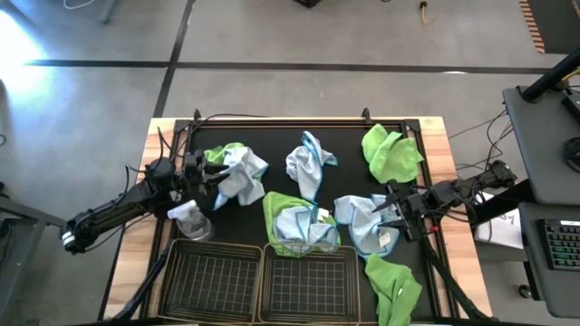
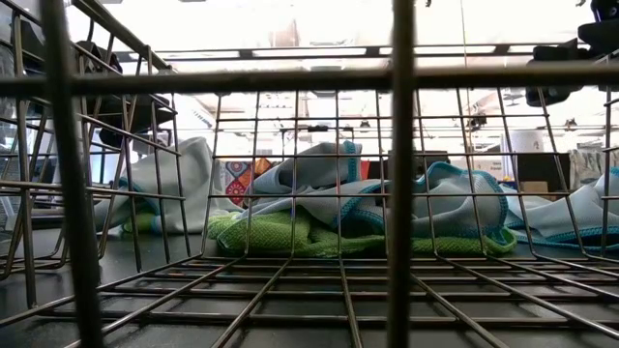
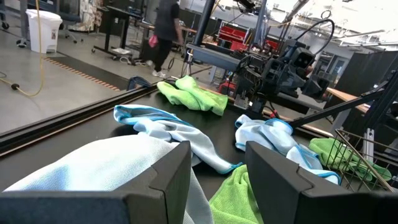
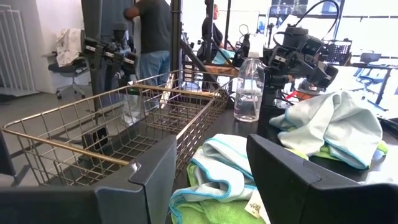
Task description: Sort microfiber towel by color & place in baskets
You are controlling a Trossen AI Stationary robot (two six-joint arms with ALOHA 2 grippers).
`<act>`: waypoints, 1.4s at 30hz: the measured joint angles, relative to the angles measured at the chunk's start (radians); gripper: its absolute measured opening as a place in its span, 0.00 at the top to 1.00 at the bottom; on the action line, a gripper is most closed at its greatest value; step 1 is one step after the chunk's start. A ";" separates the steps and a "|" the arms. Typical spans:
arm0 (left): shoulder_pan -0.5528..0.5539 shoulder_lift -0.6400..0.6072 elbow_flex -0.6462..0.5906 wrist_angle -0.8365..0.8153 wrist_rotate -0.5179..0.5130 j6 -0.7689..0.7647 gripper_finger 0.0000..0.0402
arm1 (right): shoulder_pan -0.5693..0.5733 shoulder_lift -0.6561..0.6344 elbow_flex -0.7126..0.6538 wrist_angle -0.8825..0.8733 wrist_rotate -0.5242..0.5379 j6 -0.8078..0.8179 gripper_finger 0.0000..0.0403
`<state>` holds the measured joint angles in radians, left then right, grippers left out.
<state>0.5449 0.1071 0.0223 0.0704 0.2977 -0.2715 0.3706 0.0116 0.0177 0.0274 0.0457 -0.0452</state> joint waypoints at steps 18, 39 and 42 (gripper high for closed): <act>0.000 0.000 0.000 0.000 0.000 0.000 0.65 | 0.000 0.000 -0.001 -0.010 0.004 0.000 0.52; 0.000 0.000 0.000 0.000 0.000 0.000 0.65 | 0.000 0.000 -0.001 -0.013 0.005 0.000 0.52; 0.000 0.000 0.000 0.000 0.000 0.000 0.65 | 0.000 0.000 -0.002 -0.013 0.005 0.000 0.52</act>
<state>0.5449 0.1074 0.0222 0.0704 0.2977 -0.2717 0.3702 0.0116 0.0159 0.0139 0.0505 -0.0452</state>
